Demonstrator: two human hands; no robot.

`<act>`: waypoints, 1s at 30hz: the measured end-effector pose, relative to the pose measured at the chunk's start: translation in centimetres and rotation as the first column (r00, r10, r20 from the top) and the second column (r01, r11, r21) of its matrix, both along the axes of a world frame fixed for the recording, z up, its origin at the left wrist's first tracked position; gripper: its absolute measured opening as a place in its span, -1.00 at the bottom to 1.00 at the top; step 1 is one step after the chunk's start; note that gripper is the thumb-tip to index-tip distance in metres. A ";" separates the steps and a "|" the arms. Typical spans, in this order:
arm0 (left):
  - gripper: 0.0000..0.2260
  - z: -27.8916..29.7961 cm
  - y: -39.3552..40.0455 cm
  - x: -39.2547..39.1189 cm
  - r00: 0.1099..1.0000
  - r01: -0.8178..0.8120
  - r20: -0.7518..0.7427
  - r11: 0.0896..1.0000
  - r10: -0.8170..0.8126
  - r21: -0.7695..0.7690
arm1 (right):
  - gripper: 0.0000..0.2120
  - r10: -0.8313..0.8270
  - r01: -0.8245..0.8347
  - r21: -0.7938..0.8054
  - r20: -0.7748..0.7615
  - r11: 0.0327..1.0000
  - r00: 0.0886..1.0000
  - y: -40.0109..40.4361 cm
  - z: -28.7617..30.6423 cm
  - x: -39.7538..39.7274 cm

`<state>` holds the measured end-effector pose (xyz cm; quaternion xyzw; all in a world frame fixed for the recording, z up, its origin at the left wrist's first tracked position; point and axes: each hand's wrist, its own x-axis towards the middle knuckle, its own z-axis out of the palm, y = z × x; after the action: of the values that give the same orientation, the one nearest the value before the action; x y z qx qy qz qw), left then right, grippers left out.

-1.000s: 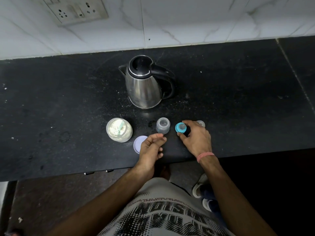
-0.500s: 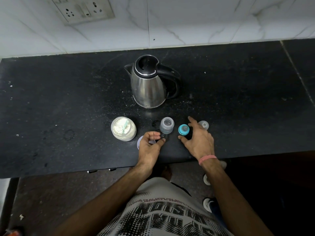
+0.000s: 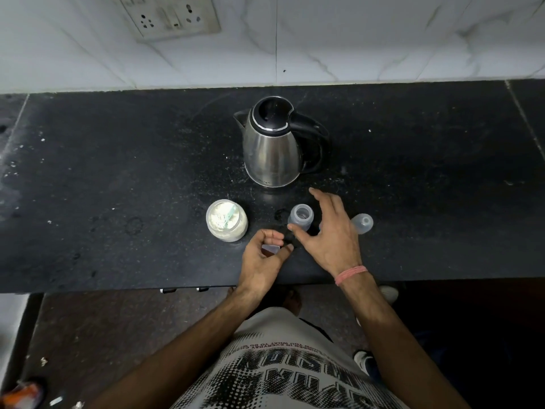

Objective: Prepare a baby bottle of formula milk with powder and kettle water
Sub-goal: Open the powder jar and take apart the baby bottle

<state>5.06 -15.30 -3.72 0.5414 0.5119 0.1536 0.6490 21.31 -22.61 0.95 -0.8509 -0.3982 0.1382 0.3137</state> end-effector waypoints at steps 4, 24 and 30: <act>-0.77 -0.8 0.3 -2.1 0.995 -0.076 -0.048 0.990 0.082 0.119 | -0.34 -0.002 -0.011 0.122 0.103 0.992 0.995 0.7 0.7 -0.6; -0.49 0.4 4.1 -7.1 0.910 -0.410 0.060 0.875 0.409 0.258 | -0.75 0.314 -0.328 0.109 0.126 0.938 0.941 7.4 1.4 -7.2; -0.22 1.1 5.5 -7.4 0.950 -0.279 -0.012 0.861 0.313 0.425 | -0.77 0.357 -0.361 0.004 0.126 0.933 0.925 9.7 1.7 -8.0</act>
<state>-2.36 -9.76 -2.65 0.5885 0.5699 0.3353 0.4653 13.36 -12.88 2.67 -0.7662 -0.5675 0.1350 0.2696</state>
